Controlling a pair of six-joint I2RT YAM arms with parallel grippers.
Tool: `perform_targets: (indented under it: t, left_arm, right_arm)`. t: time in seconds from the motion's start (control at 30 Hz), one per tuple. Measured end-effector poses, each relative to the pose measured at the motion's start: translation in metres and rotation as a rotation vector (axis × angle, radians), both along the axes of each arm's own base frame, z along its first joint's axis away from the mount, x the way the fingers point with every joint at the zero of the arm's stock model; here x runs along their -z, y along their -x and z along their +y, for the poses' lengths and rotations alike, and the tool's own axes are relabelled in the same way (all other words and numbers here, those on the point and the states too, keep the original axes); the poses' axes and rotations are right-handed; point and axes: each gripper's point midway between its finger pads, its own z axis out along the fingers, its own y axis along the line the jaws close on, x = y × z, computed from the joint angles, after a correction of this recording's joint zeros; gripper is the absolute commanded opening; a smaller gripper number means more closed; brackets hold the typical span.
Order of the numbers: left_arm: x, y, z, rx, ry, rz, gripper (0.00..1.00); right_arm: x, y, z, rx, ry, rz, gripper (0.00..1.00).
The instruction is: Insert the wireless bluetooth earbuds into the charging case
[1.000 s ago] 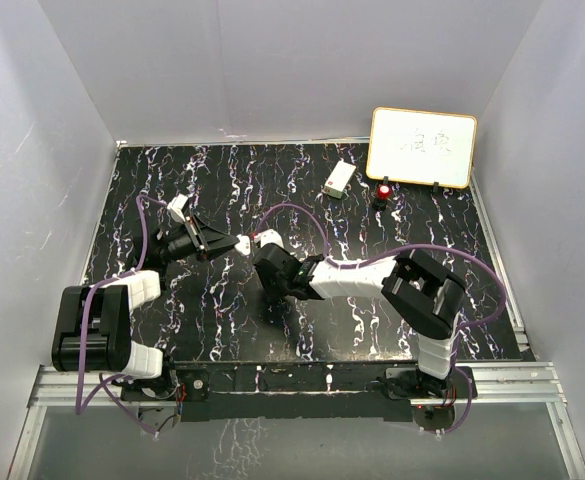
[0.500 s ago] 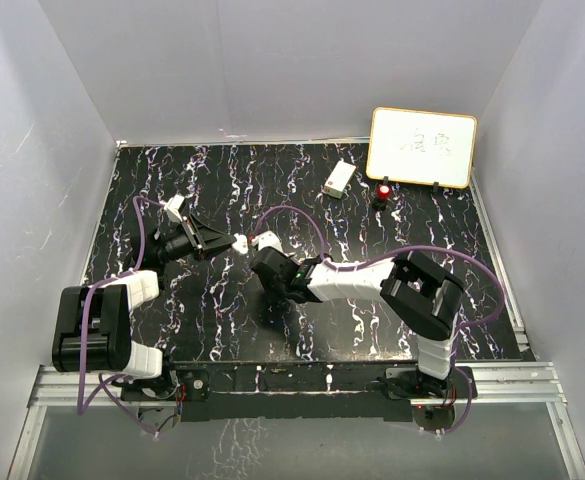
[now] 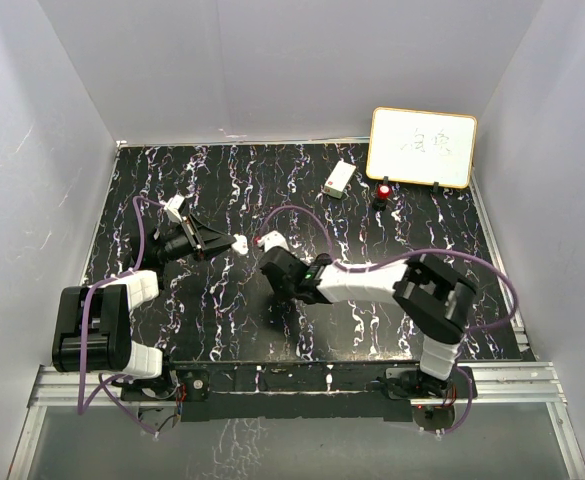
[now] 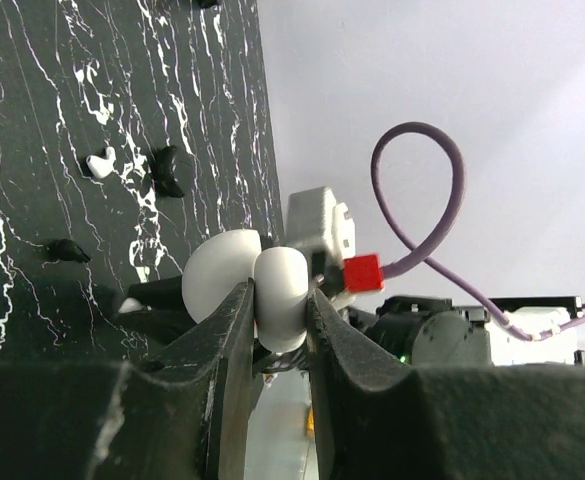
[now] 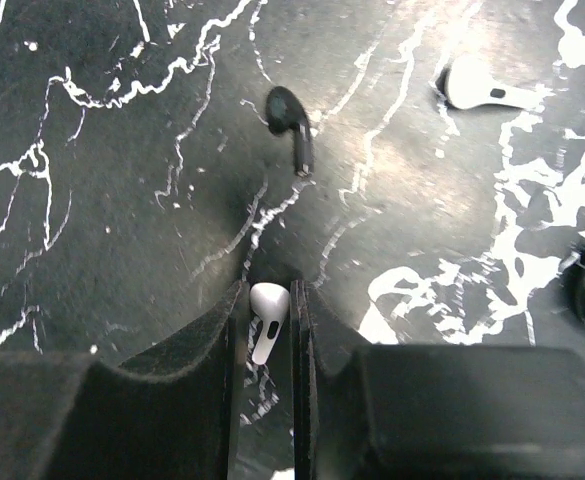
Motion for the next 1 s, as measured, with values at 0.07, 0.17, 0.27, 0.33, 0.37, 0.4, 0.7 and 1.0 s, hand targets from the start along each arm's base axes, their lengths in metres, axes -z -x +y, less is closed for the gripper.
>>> perform_targets:
  t: [0.07, 0.17, 0.27, 0.33, 0.37, 0.4, 0.7, 1.0]
  left_arm:
    - [-0.001, 0.001, 0.0, 0.006, 0.007, 0.003, 0.0]
    - [-0.005, 0.001, -0.001, 0.012, 0.022, 0.007, 0.0]
    - [-0.008, 0.002, -0.002, 0.023, 0.045, 0.018, 0.0]
    - [-0.011, 0.001, -0.005, 0.035, 0.061, 0.028, 0.0]
    - [-0.012, 0.001, -0.007, 0.041, 0.069, 0.034, 0.0]
    - [-0.013, 0.0, -0.009, 0.049, 0.077, 0.037, 0.0]
    - [-0.035, -0.007, -0.046, 0.163, 0.182, 0.076, 0.0]
    - [-0.018, -0.015, -0.068, 0.211, 0.3, 0.331, 0.0]
  right_arm:
    - [-0.01, 0.0, -0.01, -0.007, -0.034, -0.002, 0.1]
    - [-0.041, -0.013, -0.023, 0.006, -0.139, -0.041, 0.09]
    - [-0.089, -0.037, -0.033, 0.024, -0.287, -0.132, 0.09]
    - [-0.117, -0.051, -0.038, 0.031, -0.359, -0.202, 0.09]
    - [-0.131, -0.056, -0.04, 0.025, -0.391, -0.24, 0.09]
    - [-0.138, -0.059, -0.04, 0.017, -0.405, -0.263, 0.09]
    - [-0.181, -0.056, -0.035, -0.111, -0.521, -0.413, 0.1]
    - [-0.229, -0.054, -0.046, -0.191, -0.643, -0.6, 0.05]
